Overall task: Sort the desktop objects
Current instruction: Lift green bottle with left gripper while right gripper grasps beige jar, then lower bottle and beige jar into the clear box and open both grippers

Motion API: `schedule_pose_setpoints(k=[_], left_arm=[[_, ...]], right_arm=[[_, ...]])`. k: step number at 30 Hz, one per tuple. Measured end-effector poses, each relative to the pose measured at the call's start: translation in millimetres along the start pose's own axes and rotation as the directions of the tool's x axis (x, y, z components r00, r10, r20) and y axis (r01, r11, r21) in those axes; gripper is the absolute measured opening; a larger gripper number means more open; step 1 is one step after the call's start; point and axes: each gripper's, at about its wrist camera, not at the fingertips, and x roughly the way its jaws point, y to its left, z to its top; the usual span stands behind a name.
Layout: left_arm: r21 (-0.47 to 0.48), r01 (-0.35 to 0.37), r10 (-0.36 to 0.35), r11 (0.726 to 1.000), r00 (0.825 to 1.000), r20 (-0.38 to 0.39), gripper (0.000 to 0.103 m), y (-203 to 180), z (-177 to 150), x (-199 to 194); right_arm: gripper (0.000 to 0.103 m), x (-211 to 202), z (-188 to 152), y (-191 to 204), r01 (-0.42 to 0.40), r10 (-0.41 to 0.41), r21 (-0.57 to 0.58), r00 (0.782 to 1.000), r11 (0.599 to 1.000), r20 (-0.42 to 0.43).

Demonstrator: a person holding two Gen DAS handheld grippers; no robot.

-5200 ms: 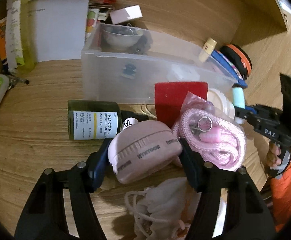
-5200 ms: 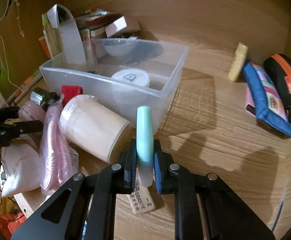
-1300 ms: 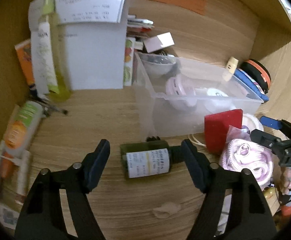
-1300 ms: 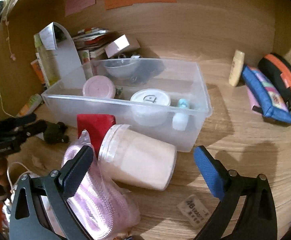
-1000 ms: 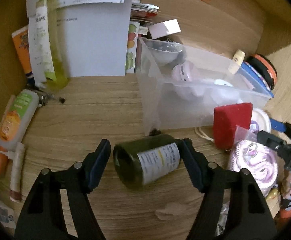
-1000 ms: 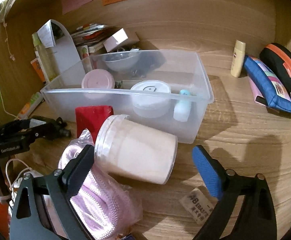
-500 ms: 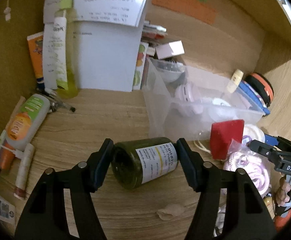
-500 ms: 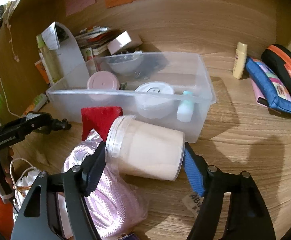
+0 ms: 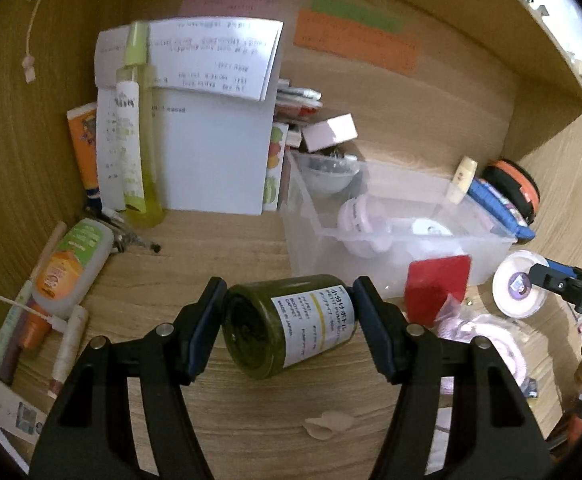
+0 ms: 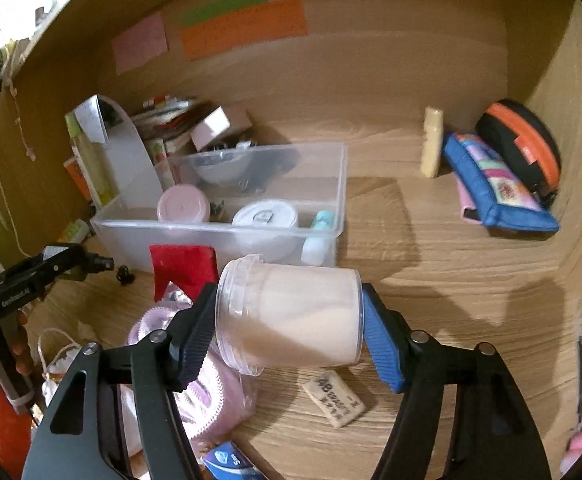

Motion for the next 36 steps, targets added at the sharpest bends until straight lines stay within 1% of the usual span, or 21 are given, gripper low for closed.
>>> schedule_pose_setpoints(k=[7, 11, 17, 21, 25, 28, 32, 34, 36], left_arm=[[0.021, 0.023, -0.024, 1.0, 0.998, 0.064, 0.064, -14.6, 18.1, -25.5], [0.048, 0.033, -0.038, 0.998, 0.995, 0.091, 0.064, -25.6, 32.3, -29.8], [0.07, 0.054, -0.062, 0.996, 0.992, 0.112, 0.064, -35.2, 55.8, -22.3], [0.065, 0.072, -0.078, 0.995, 0.992, 0.103, 0.064, -36.4, 69.7, -7.6], [0.049, 0.088, -0.091, 0.995, 0.993, 0.073, 0.064, -34.6, 76.8, 13.0], [0.038, 0.097, -0.099, 0.995, 0.994, 0.039, 0.064, -33.0, 76.2, 32.2], [0.048, 0.095, -0.095, 0.994, 0.995, 0.001, 0.064, -32.4, 70.9, 49.7], [0.047, 0.109, -0.108, 0.993, 0.994, -0.015, 0.064, -32.5, 68.5, 55.9], [0.053, 0.116, -0.115, 0.992, 0.993, -0.028, 0.064, -35.4, 66.1, 61.4]], right_arm=[[0.065, -31.4, 9.7, 2.3, -0.018, 0.02, -0.025, 0.996, 1.0, 0.092], [0.065, -43.5, 16.2, 10.7, -0.003, 0.012, -0.064, 0.989, 0.998, 0.147], [0.065, -44.7, 38.5, 13.5, -0.026, 0.037, -0.078, 0.987, 0.997, 0.154], [0.065, -36.0, 56.5, 14.3, -0.027, 0.039, -0.081, 0.986, 0.996, 0.16], [0.065, -18.5, 70.0, 17.0, -0.026, 0.04, -0.09, 0.988, 0.996, 0.152], [0.065, 0.8, 76.0, 18.0, -0.028, 0.04, -0.089, 0.991, 0.996, 0.128], [0.065, 27.9, 76.3, 18.6, -0.037, 0.041, -0.063, 0.997, 0.997, 0.071], [0.065, 35.7, 75.3, 19.7, -0.049, 0.053, -0.061, 0.997, 0.997, 0.062], [0.065, 44.1, 74.0, 23.5, -0.034, 0.039, -0.072, 0.997, 0.997, 0.063]])
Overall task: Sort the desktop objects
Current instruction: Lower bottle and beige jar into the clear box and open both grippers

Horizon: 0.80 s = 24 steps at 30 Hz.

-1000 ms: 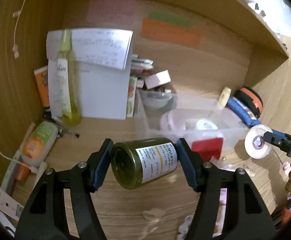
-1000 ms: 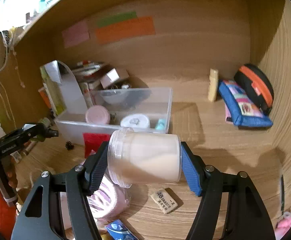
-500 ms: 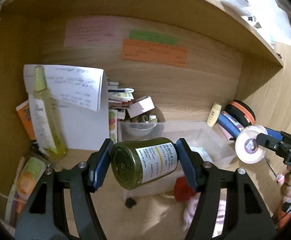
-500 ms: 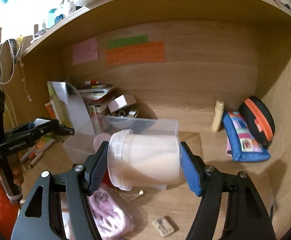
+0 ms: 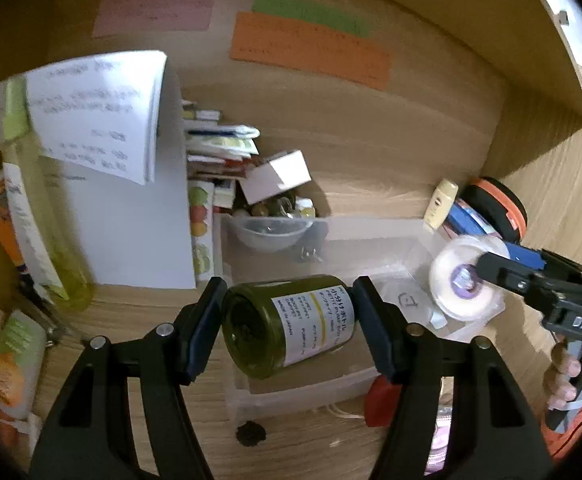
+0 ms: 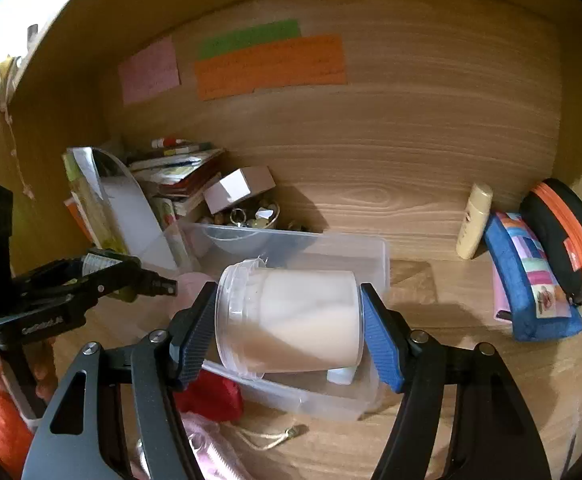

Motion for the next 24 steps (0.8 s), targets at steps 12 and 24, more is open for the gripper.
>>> schedule_pose_setpoints(k=[12, 24], left_arm=[[0.095, -0.046, 0.051, 0.994, 0.998, -0.042, 0.064, -21.0, -14.9, 19.4], [0.158, -0.08, 0.086, 0.984, 0.996, -0.026, 0.064, -31.5, -21.8, 19.9]], right_arm=[[0.065, 26.4, -12.9, -0.6, 0.028, -0.028, -0.009, 0.997, 1.0, -0.073], [0.065, 24.0, -15.9, -0.3, 0.01, -0.012, -0.025, 0.997, 1.0, -0.076]])
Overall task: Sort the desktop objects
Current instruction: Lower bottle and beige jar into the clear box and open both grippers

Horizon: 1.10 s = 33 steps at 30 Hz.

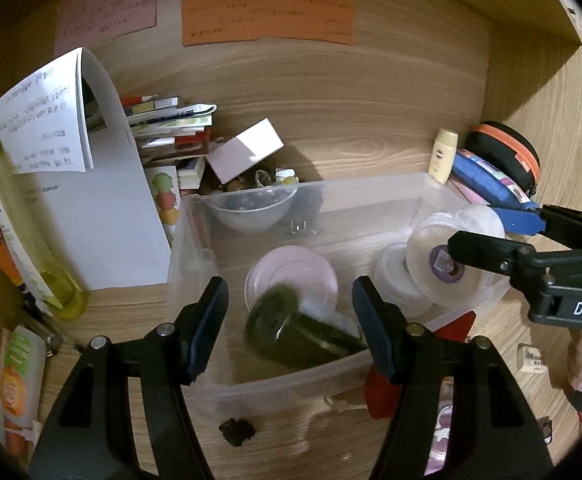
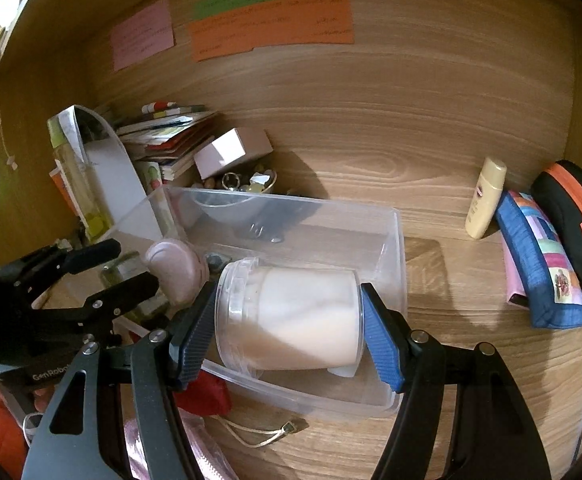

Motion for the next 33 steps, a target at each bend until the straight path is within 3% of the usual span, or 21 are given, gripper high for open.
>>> schedule_pose_setpoints(k=[9, 17, 22, 27, 30, 33], left_arm=[[-0.025, 0.005, -0.005, 1.0, 1.0, 0.001, 0.065, 6.4, -1.3, -2.2], [-0.051, 0.046, -0.043, 0.998, 0.998, 0.043, 0.073, 10.5, 1.1, -14.3], [-0.101, -0.007, 0.011, 0.995, 0.999, 0.034, 0.073, 17.9, 5.4, -17.2], [-0.113, -0.029, 0.034, 0.993, 0.999, 0.039, 0.073, 23.1, 7.6, -33.7], [-0.105, -0.039, 0.044, 0.994, 0.998, 0.044, 0.079, 25.5, 7.6, -46.3], [-0.103, -0.064, 0.071, 0.993, 0.996, 0.059, 0.096, 29.4, 4.7, -59.6]], right_arm=[[0.067, 5.2, -3.5, -0.8, -0.041, 0.041, 0.0, 0.998, 0.999, -0.054], [0.069, 5.5, -5.0, 2.1, -0.013, 0.011, -0.026, 0.999, 1.0, -0.051], [0.09, -10.6, -4.2, 10.2, 0.024, -0.021, -0.064, 0.999, 0.998, 0.046], [0.09, -21.2, -5.5, 21.4, 0.026, -0.019, -0.105, 0.998, 0.994, 0.064], [0.09, -34.4, -8.7, 23.4, 0.01, -0.002, -0.112, 0.997, 0.994, 0.074], [0.091, -50.0, -12.0, 17.2, -0.005, 0.012, -0.087, 0.997, 0.996, 0.081]])
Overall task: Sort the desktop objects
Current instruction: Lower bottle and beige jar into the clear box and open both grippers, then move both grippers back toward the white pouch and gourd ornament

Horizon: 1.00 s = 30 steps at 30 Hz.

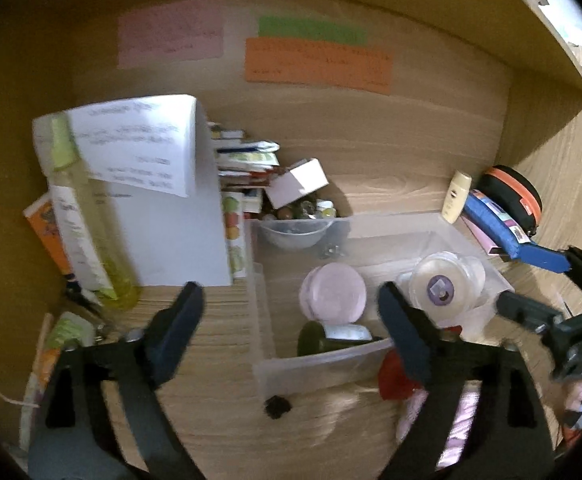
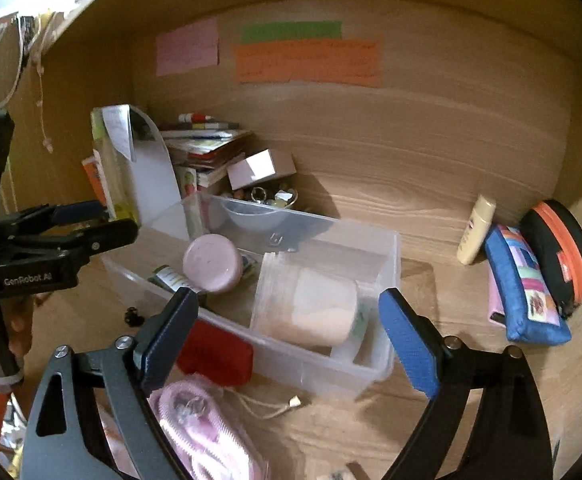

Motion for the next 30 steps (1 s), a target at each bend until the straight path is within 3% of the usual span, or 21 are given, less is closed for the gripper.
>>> schedule_pose_setpoints(k=[5, 16, 22, 27, 30], left_arm=[[-0.016, -0.022, 0.021, 1.0, 1.0, -0.02, 0.097, 13.2, -10.9, -12.8], [-0.04, -0.011, 0.005, 0.999, 0.99, -0.143, 0.097, 26.1, -53.6, -31.1], [0.043, -0.025, 0.03, 0.999, 0.993, -0.114, 0.098, 4.5, -71.1, -65.1], [0.121, 0.01, 0.003, 0.993, 0.995, -0.101, 0.1, -18.8, -92.1, -88.9], [0.14, 0.047, -0.028, 0.989, 0.99, -0.14, 0.1, -29.1, -109.6, -91.6]], right_arm=[[0.091, -19.9, -9.6, -16.9, 0.037, -0.037, 0.052, 0.999, 0.998, -0.001], [0.091, -40.6, -52.2, -56.1, 0.121, -0.109, 0.123, 0.989, 0.985, -0.101], [0.091, -53.0, -74.3, -58.6, 0.13, -0.113, 0.12, 0.984, 0.984, -0.135], [0.091, -64.4, -84.2, -48.4, 0.093, -0.078, 0.11, 0.988, 0.99, -0.132], [0.091, -69.8, -87.2, -40.1, 0.075, -0.064, 0.089, 0.991, 0.993, -0.12]])
